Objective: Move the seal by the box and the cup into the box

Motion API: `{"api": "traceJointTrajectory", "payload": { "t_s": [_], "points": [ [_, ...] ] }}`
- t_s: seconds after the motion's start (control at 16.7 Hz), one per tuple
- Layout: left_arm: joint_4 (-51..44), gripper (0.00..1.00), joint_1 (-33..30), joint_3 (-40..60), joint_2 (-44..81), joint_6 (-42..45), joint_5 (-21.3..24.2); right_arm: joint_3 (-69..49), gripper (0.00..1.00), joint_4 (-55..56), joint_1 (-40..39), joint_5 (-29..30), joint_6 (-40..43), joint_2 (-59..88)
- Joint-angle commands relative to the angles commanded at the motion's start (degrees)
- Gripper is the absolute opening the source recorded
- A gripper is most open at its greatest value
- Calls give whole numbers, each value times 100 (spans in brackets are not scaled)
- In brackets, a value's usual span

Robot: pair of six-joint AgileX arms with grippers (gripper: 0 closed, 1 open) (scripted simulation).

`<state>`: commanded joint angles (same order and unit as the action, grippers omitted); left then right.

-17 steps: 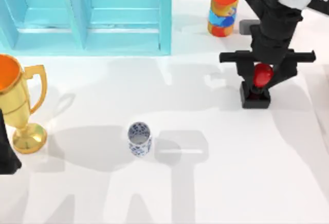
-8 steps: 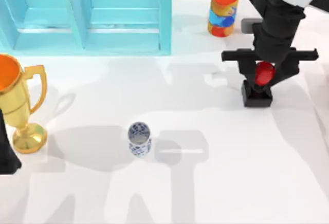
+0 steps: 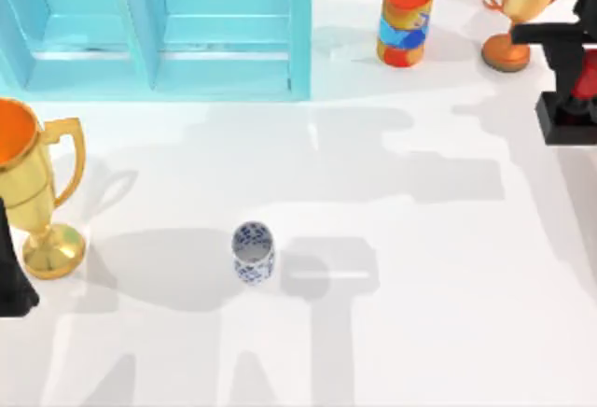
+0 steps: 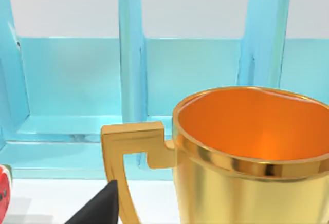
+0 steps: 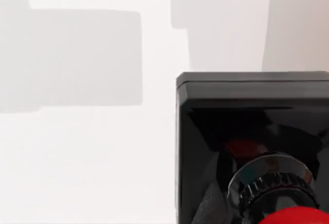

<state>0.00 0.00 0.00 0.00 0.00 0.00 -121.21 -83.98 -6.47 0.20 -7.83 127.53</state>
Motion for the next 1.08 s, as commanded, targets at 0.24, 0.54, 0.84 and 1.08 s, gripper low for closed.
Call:
{"api": "traceJointTrajectory", "payload": {
  "t_s": [0.24, 0.54, 0.84, 1.08],
  "points": [
    [0, 100, 0, 0, 0, 0, 0, -66, 0, -96, 86, 0, 88, -56],
    [0, 100, 0, 0, 0, 0, 0, 354, 0, 60, -52, 8, -26, -439],
    [0, 100, 0, 0, 0, 0, 0, 2062, 0, 283, -257, 10, -218, -1743],
    [0, 100, 0, 0, 0, 0, 0, 3337, 0, 461, -428, 12, -378, -2793]
  ]
}}
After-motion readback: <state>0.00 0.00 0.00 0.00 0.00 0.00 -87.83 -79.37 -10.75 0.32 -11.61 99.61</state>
